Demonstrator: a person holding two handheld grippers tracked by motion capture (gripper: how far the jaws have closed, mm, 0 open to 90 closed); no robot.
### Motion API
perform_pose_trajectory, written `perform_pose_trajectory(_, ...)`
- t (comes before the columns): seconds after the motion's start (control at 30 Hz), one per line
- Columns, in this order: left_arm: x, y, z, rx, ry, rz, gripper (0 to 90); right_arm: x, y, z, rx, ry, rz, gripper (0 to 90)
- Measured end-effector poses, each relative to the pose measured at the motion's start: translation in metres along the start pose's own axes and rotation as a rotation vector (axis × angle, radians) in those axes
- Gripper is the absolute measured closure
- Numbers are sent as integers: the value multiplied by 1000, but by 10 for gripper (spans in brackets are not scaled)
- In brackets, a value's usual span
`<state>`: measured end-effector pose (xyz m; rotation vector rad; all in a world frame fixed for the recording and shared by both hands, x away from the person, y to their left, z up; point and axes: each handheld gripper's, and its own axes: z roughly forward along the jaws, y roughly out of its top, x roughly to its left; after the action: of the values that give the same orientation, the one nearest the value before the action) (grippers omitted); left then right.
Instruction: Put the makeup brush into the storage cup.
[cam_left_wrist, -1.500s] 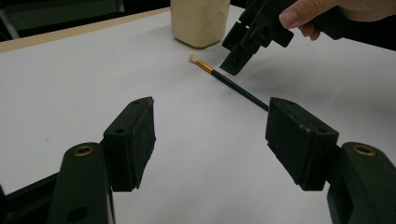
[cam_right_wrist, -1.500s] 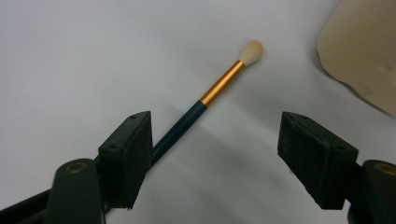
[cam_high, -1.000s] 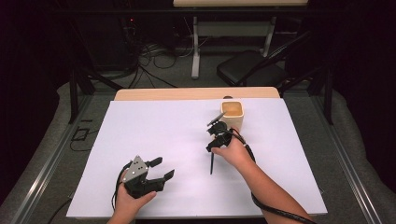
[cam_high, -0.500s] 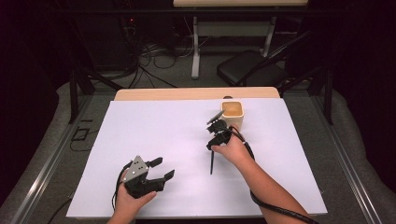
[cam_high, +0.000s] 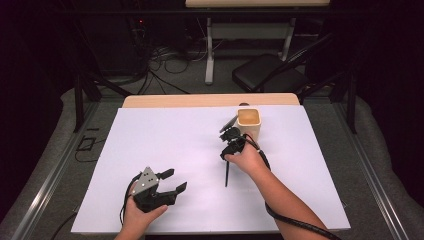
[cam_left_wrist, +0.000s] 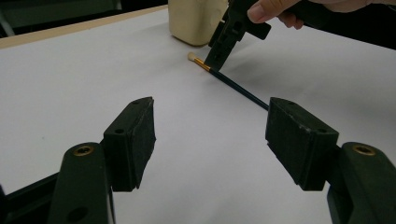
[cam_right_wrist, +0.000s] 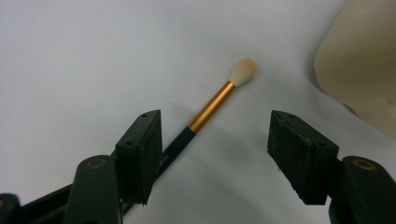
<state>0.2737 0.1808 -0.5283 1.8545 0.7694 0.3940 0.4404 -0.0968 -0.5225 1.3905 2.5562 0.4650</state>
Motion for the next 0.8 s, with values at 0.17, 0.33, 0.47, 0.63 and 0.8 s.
perform_pose_trajectory(0.17, 0, 0, 0, 0, 0, -1, 332, 1, 1, 1, -1, -1, -2, 379)
perform_pose_trajectory(0.33, 0, 0, 0, 2, -2, 4, 332, 1, 2, 1, 2, 4, 5, 401)
perform_pose_trajectory(0.47, 0, 0, 0, 2, -2, 3, 332, 1, 4, 0, 32, 4, -1, 438)
perform_pose_trajectory(0.63, 0, 0, 0, 2, -2, 3, 332, 1, 6, 0, 38, 7, 1, 479)
perform_pose_trajectory(0.8, 0, 0, 0, 2, -3, 3, 332, 1, 6, 3, 37, 10, 10, 518)
